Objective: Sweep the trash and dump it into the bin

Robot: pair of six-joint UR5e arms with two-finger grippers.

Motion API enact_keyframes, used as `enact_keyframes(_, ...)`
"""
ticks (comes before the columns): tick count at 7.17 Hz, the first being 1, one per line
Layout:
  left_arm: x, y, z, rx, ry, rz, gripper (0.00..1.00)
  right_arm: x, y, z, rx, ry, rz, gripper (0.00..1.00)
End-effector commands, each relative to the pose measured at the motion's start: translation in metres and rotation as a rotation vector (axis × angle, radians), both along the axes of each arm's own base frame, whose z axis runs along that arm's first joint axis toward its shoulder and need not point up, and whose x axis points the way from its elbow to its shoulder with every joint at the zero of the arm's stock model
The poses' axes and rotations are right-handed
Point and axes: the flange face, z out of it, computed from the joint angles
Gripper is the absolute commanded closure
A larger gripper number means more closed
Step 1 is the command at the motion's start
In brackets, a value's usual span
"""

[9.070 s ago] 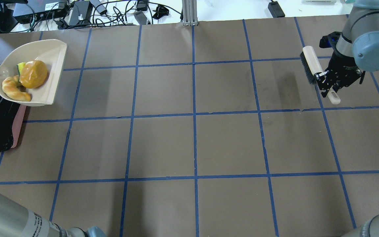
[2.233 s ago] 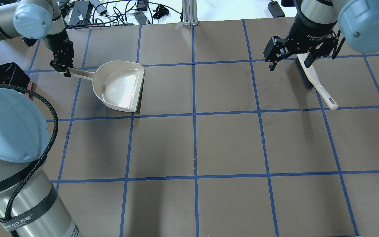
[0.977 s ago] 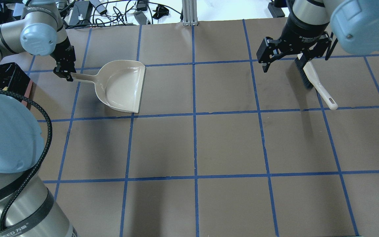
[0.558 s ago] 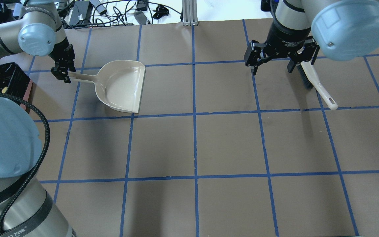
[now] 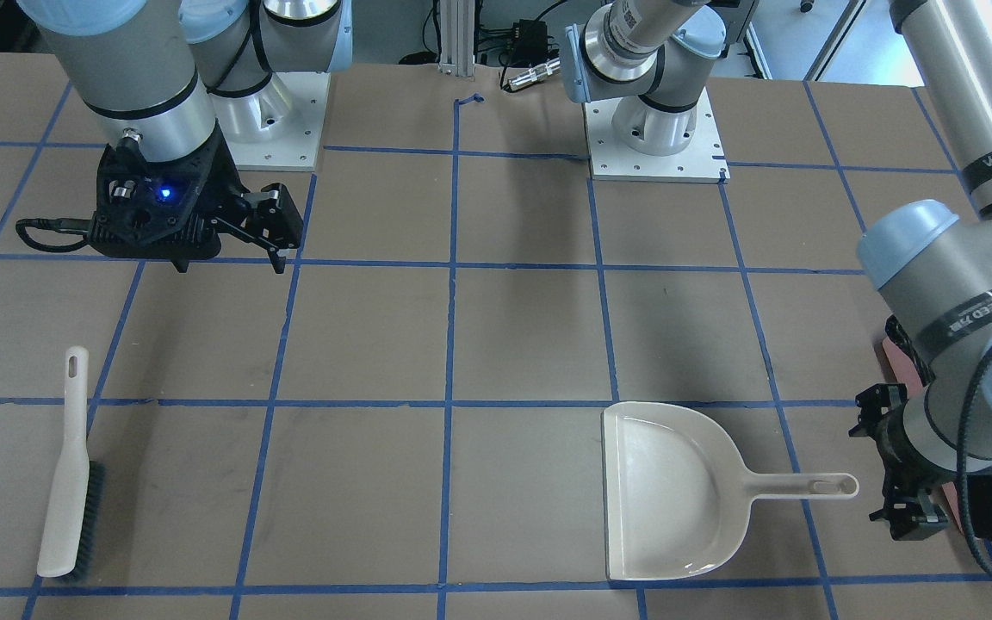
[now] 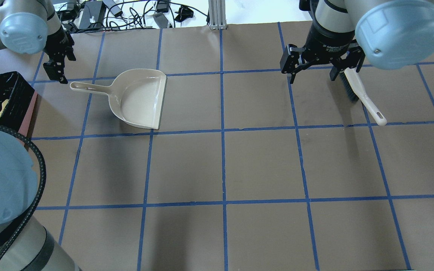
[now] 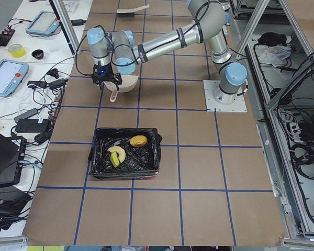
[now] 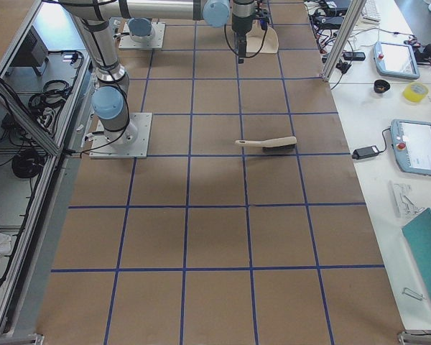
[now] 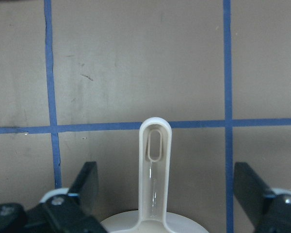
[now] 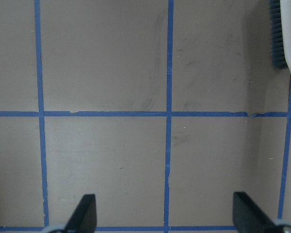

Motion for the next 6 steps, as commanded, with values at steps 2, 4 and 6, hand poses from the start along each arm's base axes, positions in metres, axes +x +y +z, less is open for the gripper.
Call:
enact_keyframes(2,-0.012,0.019,0.087,-0.094,0.044,-0.291,0.0,-0.002,-0.001,0.0,0.0,0.011,0.003,0.0)
enact_keyframes(4,-0.034,0.032,0.128,-0.098,-0.014,-0.694,0.0,-0.002,0.0,0.001,-0.003,0.009,0.012,0.0)
enact_keyframes(6,-0.06,0.048,0.153,-0.087,-0.049,-0.892,0.0,-0.002,0.0,0.0,0.003,0.013,0.009,0.0)
